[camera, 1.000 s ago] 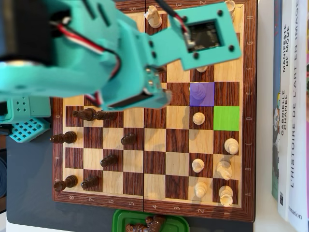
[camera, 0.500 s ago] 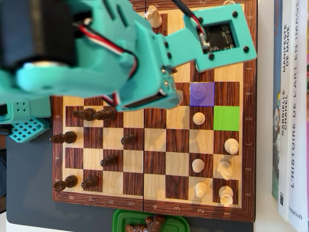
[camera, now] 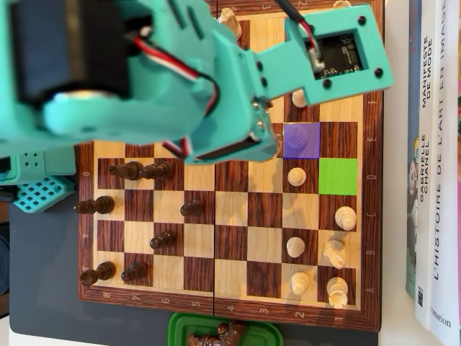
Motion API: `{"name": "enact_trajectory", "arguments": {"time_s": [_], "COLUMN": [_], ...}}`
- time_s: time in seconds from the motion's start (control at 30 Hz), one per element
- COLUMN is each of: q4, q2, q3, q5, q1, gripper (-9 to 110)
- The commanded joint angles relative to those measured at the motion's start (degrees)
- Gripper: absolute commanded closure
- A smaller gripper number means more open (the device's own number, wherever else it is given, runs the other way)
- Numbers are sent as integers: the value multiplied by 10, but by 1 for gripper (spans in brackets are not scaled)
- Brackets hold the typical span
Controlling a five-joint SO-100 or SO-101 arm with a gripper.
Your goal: Play chess
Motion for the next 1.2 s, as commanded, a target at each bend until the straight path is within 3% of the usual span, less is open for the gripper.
{"name": "enact_trajectory", "arguments": {"time_s": [0.0, 1.17], "q4": [-3, -2], "q2": [-4, -61], "q3": [-40, -98], "q5": [-2, -2], "q1": [4, 4], "gripper": [85, 81]}}
